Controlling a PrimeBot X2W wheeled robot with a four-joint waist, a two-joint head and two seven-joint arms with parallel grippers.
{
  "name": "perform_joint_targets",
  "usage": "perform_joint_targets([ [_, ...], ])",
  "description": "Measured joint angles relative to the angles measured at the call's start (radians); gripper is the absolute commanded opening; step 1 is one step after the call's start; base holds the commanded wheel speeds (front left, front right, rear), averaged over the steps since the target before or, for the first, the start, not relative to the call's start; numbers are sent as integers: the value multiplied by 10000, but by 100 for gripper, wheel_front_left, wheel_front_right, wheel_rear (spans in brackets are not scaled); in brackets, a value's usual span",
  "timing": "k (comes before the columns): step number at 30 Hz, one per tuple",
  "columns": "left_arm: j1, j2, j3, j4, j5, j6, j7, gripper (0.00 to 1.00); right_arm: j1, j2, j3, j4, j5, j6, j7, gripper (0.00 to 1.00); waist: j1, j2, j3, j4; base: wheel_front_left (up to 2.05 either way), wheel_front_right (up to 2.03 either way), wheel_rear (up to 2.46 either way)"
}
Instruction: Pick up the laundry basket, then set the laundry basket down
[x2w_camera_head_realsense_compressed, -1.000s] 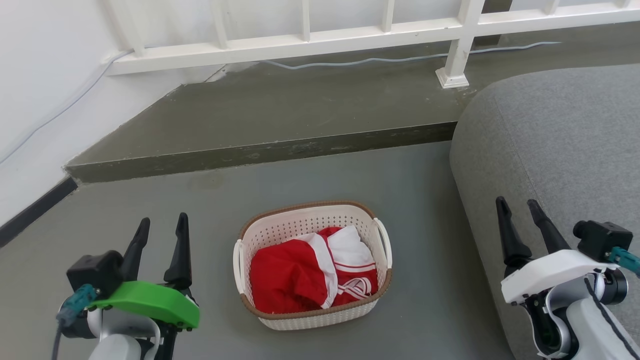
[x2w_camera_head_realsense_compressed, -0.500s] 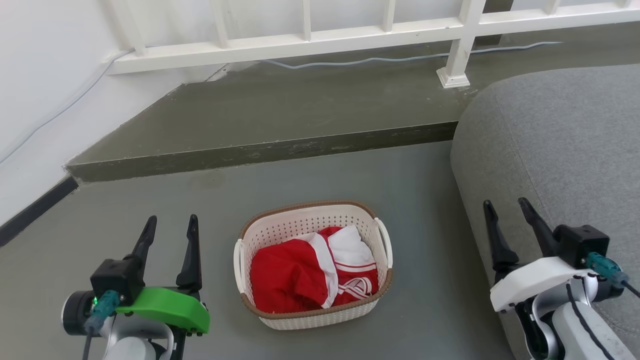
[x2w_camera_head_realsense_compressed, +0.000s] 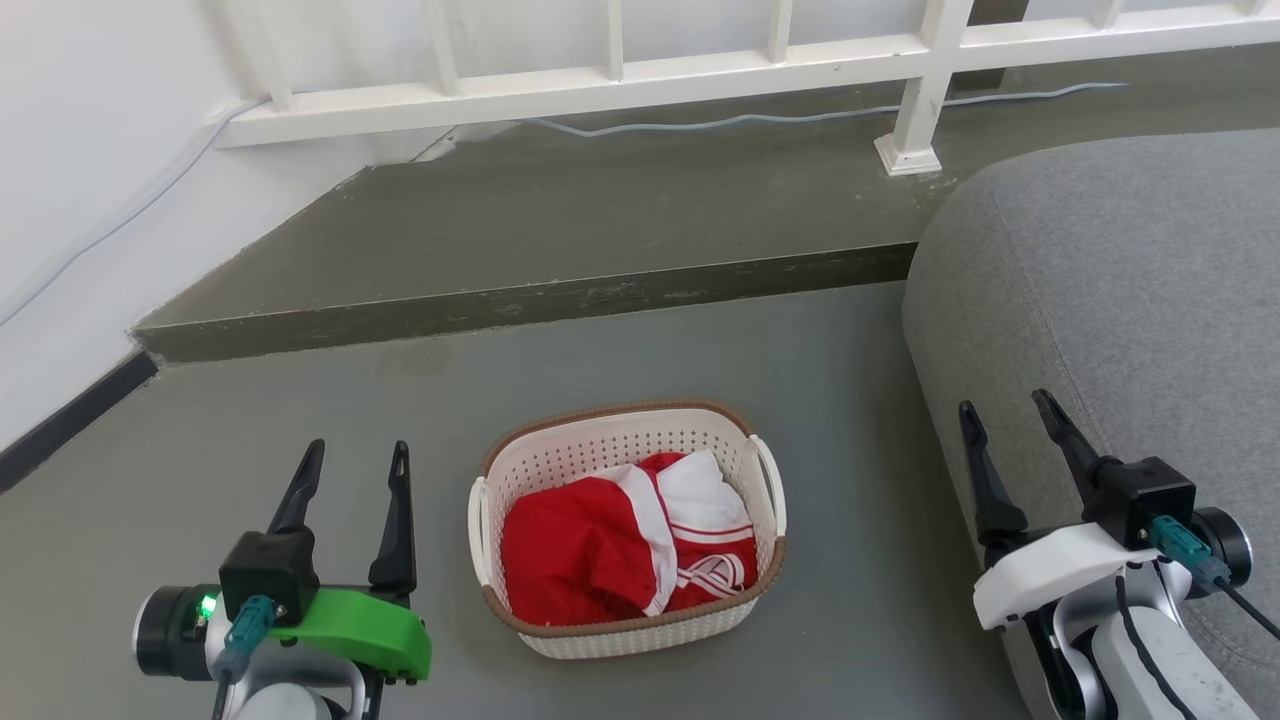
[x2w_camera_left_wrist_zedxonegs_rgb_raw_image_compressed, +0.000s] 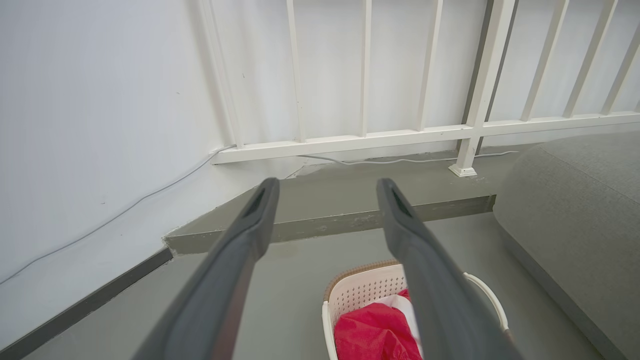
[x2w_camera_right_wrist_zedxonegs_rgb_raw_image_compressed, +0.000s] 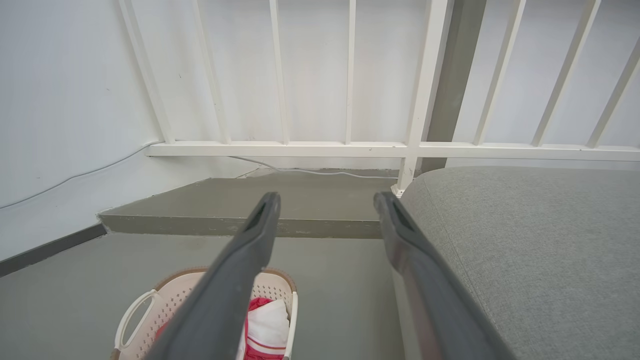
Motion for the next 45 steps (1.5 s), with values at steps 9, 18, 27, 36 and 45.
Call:
perform_joint_targets([
  [9,6,-61,56,238,-12,0,0,100,28,54,-119,0,0,-2,0,100,0,0,10,-5,0,0,0],
  [18,6,-82,115,353,-21,0,0,100,34,92,-192,0,0,-71,0,100,0,0,38,1,0,0,0],
  [27,2,-105,144,357,-19,-2,0,100,37,113,-228,-125,-21,-71,-2,100,0,0,318,10,0,0,0],
  [36,-87,-134,130,288,-17,-50,0,100,4,146,-236,-221,-81,-69,-2,100,0,0,922,2,0,0,0],
  [45,-463,-194,117,257,-17,-148,0,100,-325,153,-259,-337,-169,-71,-2,100,0,0,1762,-38,0,0,0],
])
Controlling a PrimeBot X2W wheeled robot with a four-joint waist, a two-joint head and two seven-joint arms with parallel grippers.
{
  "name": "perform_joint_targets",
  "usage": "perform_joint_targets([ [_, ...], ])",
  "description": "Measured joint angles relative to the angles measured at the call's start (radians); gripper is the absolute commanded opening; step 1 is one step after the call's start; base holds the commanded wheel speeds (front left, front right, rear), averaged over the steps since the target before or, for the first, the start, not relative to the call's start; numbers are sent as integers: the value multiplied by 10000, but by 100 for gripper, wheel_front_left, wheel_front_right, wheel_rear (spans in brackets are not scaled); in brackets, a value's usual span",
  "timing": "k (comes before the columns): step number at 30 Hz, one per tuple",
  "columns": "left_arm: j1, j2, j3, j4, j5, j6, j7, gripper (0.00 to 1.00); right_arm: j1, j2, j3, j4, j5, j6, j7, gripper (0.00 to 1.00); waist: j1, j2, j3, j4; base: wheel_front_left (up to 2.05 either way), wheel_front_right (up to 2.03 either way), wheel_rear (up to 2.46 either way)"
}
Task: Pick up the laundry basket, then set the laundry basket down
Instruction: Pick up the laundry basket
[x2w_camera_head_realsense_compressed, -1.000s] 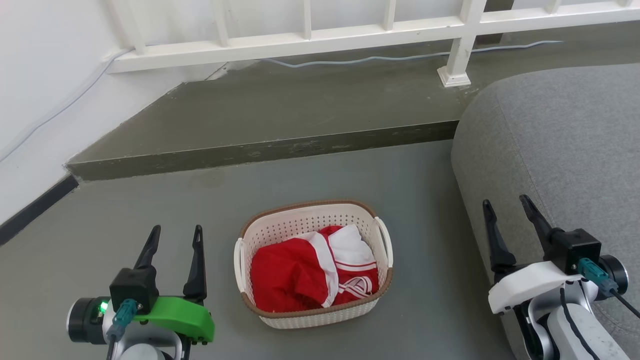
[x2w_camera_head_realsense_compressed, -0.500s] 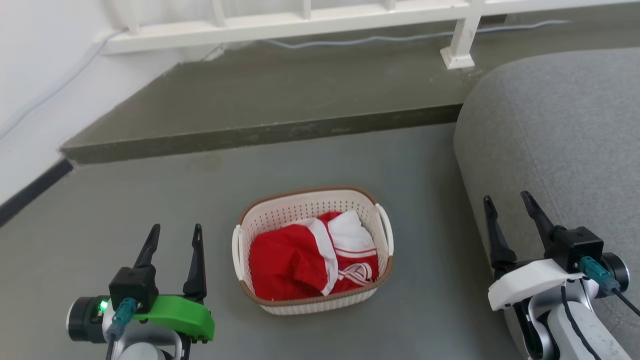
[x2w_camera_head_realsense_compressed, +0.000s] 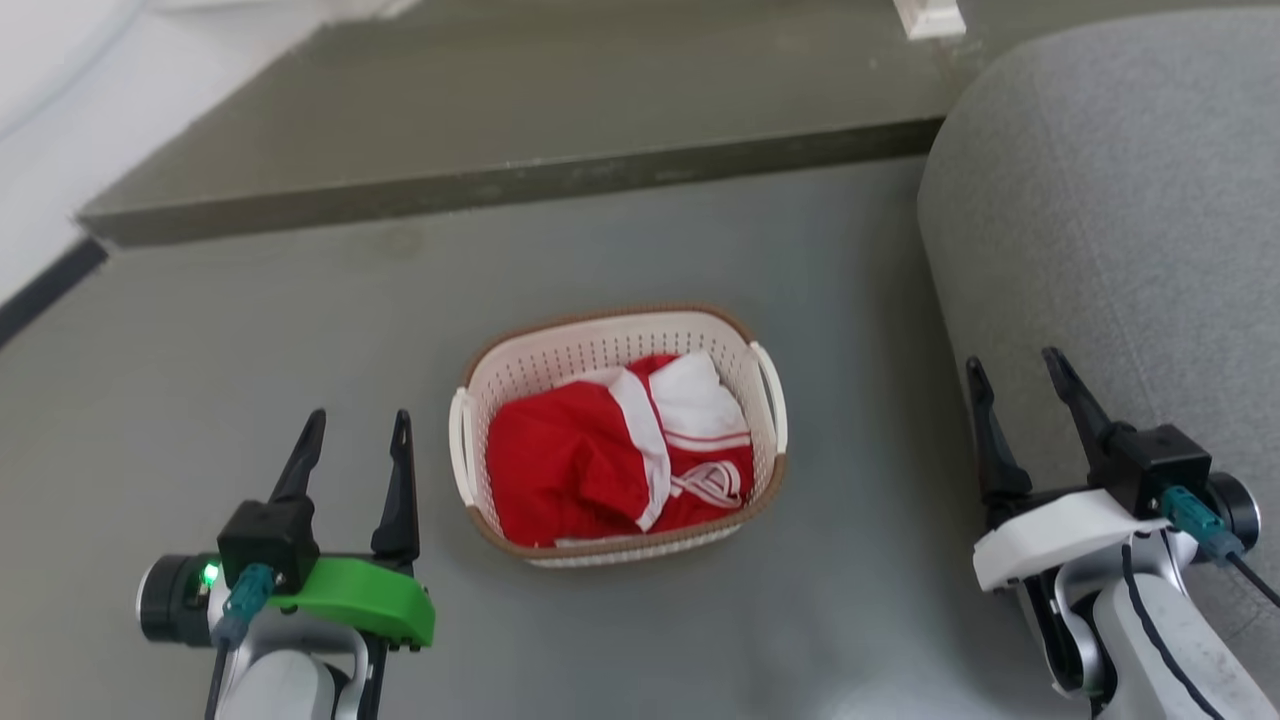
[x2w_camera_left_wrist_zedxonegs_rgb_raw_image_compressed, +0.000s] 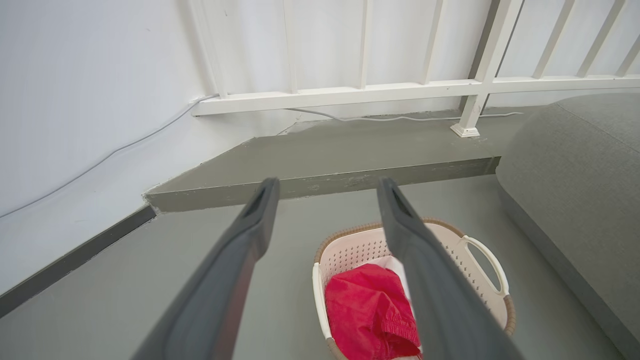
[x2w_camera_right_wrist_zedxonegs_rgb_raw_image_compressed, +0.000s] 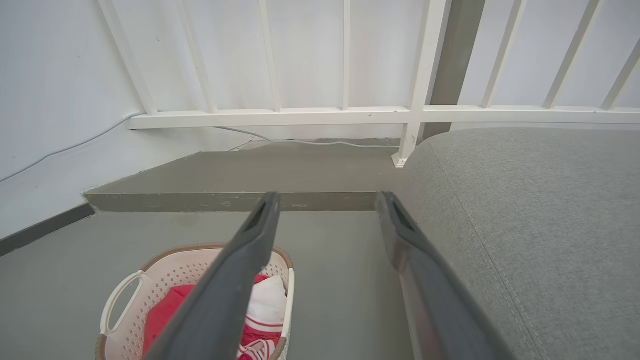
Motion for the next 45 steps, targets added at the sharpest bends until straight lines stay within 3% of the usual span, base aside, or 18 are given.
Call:
perform_joint_targets([
  [31,-2392,-205,6,56,13,-441,0,100,-2254,221,-17,-159,-376,-2,-13,100,1,0,3868,-29,0,0,0],
  [45,-3761,-247,84,675,-196,-886,-4,100,-3661,470,-4,196,-395,2,-17,100,1,0,5817,-56,0,0,0],
])
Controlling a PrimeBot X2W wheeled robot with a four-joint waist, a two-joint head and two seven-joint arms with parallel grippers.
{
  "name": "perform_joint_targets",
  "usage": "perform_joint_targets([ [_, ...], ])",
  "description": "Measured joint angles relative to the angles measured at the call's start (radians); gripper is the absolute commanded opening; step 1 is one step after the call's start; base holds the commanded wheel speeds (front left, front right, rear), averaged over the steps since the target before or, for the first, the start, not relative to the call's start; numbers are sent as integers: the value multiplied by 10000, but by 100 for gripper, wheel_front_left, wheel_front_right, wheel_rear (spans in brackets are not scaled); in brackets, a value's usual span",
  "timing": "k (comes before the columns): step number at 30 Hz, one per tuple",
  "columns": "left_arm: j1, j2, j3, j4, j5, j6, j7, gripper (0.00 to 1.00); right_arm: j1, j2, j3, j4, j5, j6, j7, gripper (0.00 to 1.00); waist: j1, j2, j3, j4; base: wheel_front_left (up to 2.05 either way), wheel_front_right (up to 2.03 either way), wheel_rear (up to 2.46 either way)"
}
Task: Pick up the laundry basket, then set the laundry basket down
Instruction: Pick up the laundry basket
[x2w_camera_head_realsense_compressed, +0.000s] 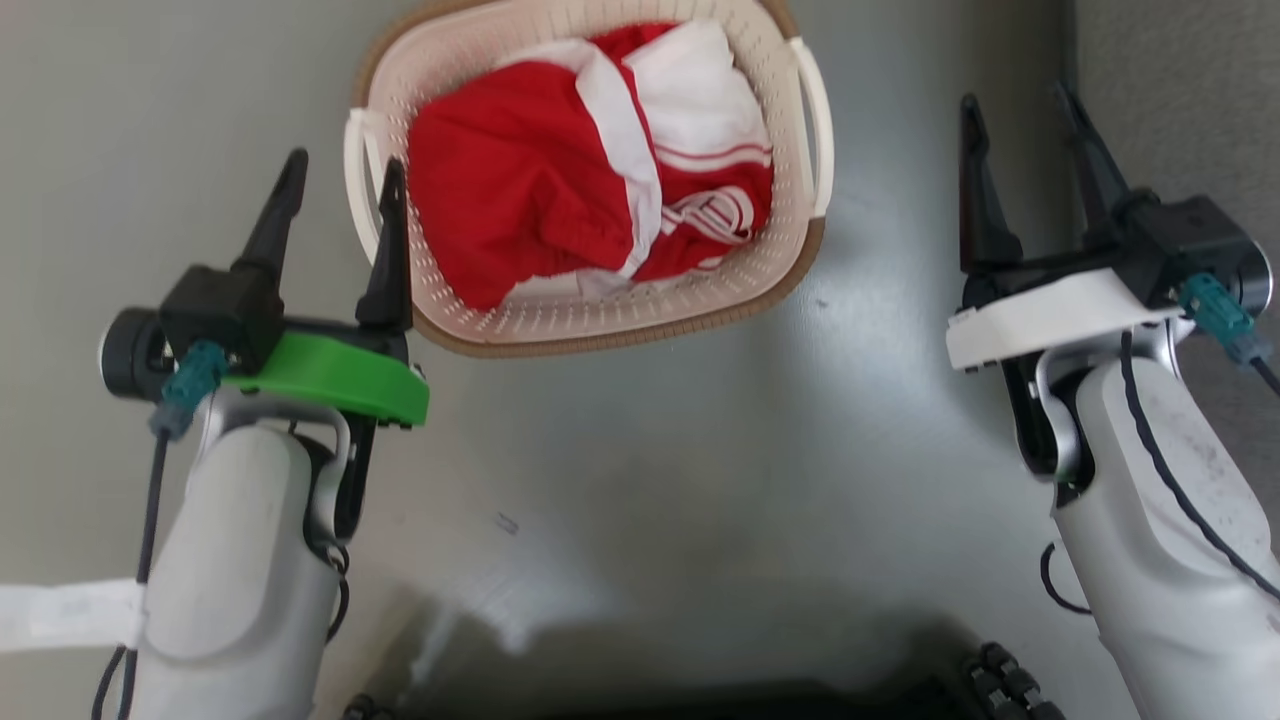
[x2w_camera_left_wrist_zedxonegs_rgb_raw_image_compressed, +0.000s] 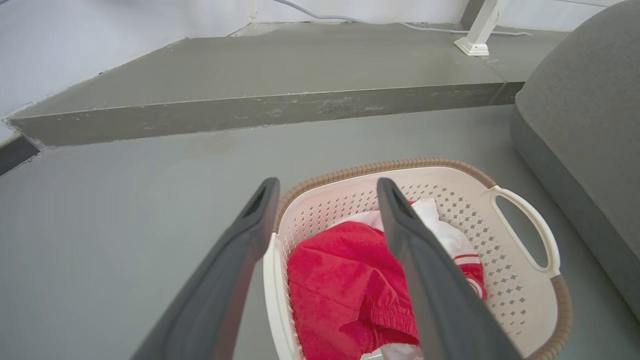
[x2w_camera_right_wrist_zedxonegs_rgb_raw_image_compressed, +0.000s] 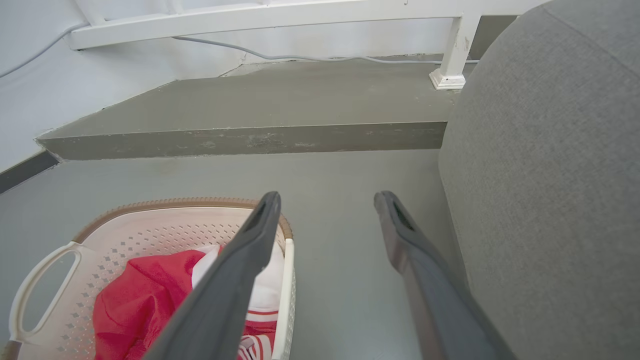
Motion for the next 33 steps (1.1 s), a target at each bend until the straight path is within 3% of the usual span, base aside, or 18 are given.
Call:
perform_joint_targets([
  [13,-1099,35,173,1691,-267,-433,322,100,-1161,334,268,1271,44,221,-25,100,1,0,1163,-19,0,0,0],
  [33,-2910,102,82,4794,-926,-863,1701,100,-3007,677,976,4341,435,769,253,100,0,0,1386,-219,0,0,0],
])
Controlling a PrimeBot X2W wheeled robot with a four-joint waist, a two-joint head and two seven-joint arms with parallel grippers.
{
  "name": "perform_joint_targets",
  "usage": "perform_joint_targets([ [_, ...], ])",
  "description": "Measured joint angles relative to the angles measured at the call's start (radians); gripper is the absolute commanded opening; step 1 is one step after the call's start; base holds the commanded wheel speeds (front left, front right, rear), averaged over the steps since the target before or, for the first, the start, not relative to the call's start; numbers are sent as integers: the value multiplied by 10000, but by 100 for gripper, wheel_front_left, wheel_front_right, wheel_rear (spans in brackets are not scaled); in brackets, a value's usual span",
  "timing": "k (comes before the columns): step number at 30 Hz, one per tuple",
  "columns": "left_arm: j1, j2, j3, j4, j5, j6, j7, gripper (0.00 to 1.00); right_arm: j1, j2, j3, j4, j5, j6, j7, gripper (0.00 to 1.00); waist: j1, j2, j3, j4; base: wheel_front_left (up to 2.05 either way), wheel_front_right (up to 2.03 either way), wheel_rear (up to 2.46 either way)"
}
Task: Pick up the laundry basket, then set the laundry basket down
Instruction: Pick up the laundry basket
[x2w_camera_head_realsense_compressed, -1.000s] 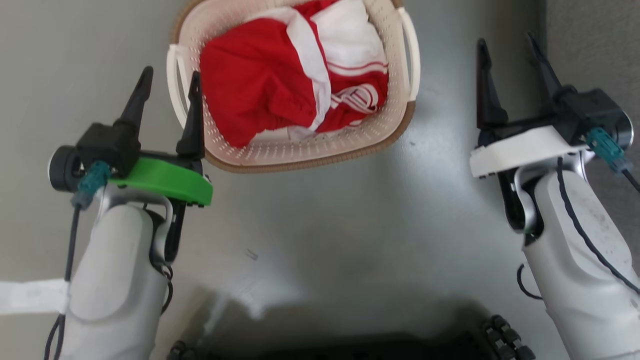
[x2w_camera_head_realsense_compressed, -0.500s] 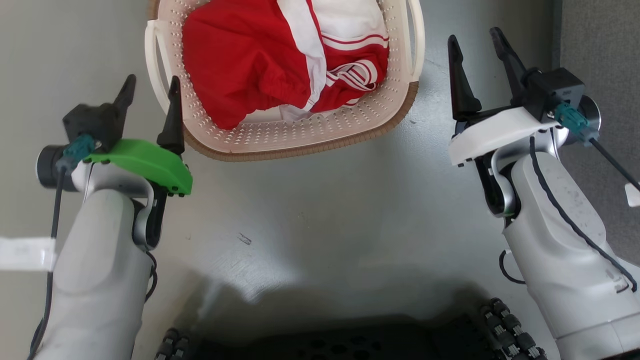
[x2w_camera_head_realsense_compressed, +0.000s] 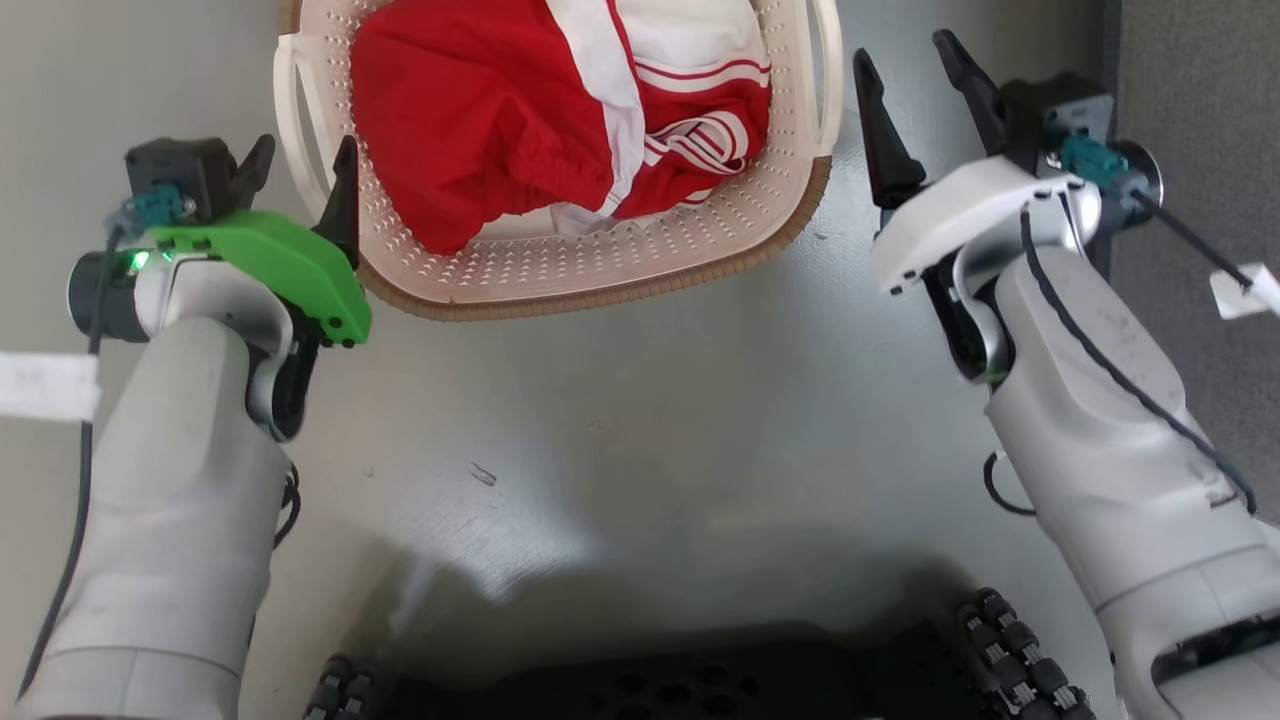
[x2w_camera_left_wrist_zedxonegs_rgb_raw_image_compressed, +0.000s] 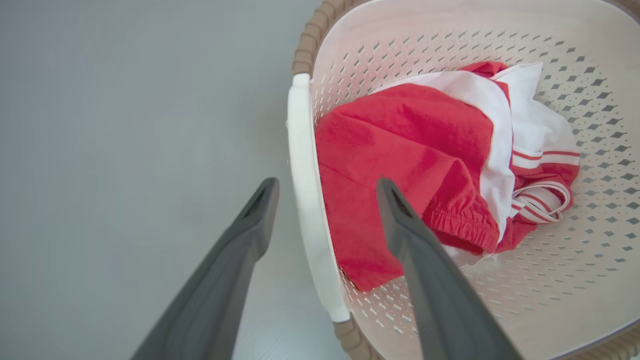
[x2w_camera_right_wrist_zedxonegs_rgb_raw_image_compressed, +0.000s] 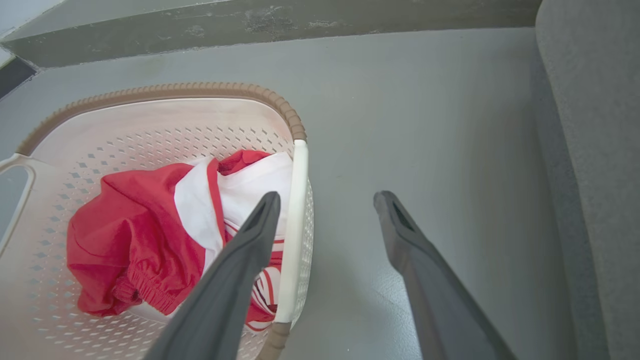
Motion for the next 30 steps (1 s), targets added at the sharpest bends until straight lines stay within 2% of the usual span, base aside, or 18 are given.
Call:
perform_joint_targets([
  [13,-1169,71,138,1444,-479,-100,903,100,-1339,59,650,1645,257,405,677,100,0,0,188,-152,0,0,0],
  [18,-1545,65,109,1860,-554,-161,1170,100,-1678,54,1076,1964,773,644,1014,100,0,0,266,-145,0,0,0],
  [30,-2303,42,10,2688,-767,-190,1528,100,-2396,46,1641,2721,1584,639,1837,100,0,0,491,16,0,0,0],
])
